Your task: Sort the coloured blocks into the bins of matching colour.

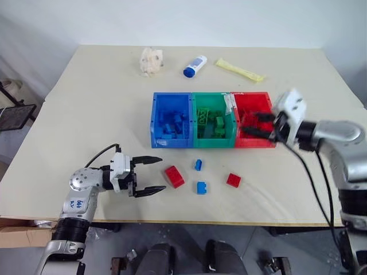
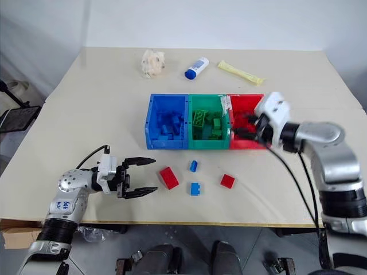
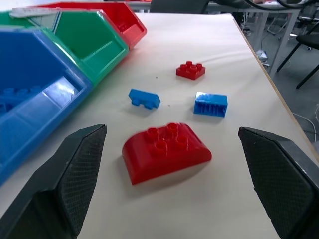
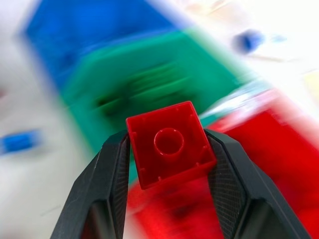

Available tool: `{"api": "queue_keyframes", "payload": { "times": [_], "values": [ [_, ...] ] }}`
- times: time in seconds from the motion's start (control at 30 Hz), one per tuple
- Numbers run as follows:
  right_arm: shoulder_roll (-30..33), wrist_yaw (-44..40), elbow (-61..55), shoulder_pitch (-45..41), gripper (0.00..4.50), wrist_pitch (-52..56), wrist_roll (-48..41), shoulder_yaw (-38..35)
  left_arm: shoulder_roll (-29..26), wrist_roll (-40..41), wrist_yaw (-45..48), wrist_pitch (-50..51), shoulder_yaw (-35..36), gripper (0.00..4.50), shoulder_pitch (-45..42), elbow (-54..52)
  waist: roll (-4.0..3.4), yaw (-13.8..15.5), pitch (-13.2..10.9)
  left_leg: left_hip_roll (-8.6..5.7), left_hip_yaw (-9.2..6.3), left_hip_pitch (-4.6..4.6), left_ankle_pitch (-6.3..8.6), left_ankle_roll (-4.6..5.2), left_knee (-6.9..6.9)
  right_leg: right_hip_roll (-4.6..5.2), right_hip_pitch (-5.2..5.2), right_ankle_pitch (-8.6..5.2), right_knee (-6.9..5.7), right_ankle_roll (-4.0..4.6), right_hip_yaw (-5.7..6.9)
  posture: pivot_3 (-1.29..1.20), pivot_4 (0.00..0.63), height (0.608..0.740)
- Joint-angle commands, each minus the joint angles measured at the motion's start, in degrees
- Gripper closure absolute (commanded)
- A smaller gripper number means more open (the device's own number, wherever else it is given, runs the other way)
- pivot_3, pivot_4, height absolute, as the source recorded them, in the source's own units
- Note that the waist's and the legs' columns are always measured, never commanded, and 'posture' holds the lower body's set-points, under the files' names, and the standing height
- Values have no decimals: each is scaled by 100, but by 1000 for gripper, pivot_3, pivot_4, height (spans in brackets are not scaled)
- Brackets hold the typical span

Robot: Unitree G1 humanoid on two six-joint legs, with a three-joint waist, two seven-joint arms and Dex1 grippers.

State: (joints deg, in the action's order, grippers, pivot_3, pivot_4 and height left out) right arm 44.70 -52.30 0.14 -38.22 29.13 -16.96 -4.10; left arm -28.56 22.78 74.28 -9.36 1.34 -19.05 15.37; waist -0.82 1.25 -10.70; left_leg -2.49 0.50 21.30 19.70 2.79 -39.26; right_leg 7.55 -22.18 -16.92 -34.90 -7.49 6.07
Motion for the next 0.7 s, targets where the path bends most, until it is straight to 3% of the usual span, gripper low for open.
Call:
{"api": "queue_keyframes", "payload": {
  "times": [0.03, 0.23, 0.43, 0.7],
  "values": [
    [-43, 237, 662, -318, 1938, -451, 316, 19, 33, 60, 40, -79, 36, 0, -113, 93, 0, 0, 0, 0, -1, 0, 0, 0, 0, 0, 0, 0, -3, 0, 1, 0, 150, 740],
    [-62, 93, 796, -375, 9, -594, 331, 87, 57, 55, 62, -133, 59, 0, -153, 157, 0, -21, 0, -4, 17, 19, -1, 2, 3, 0, -29, 0, -16, 0, 7, 0, 150, 740],
    [213, -409, 27, 172, 9, -366, -35, -110, 55, 89, 112, -145, 60, 0, -140, 157, 0, 6, 0, -3, 17, 18, -2, 4, 3, -1, -28, 0, -15, 0, 8, 0, 150, 740],
    [1329, -1651, -1202, 2346, 9, -397, -575, -783, -55, 120, 391, -209, 100, 0, -176, 346, 1, 25, -1, -6, 13, 20, -2, 6, 1, 1, -19, 0, -8, -1, 11, 0, 150, 740]
  ]
}}
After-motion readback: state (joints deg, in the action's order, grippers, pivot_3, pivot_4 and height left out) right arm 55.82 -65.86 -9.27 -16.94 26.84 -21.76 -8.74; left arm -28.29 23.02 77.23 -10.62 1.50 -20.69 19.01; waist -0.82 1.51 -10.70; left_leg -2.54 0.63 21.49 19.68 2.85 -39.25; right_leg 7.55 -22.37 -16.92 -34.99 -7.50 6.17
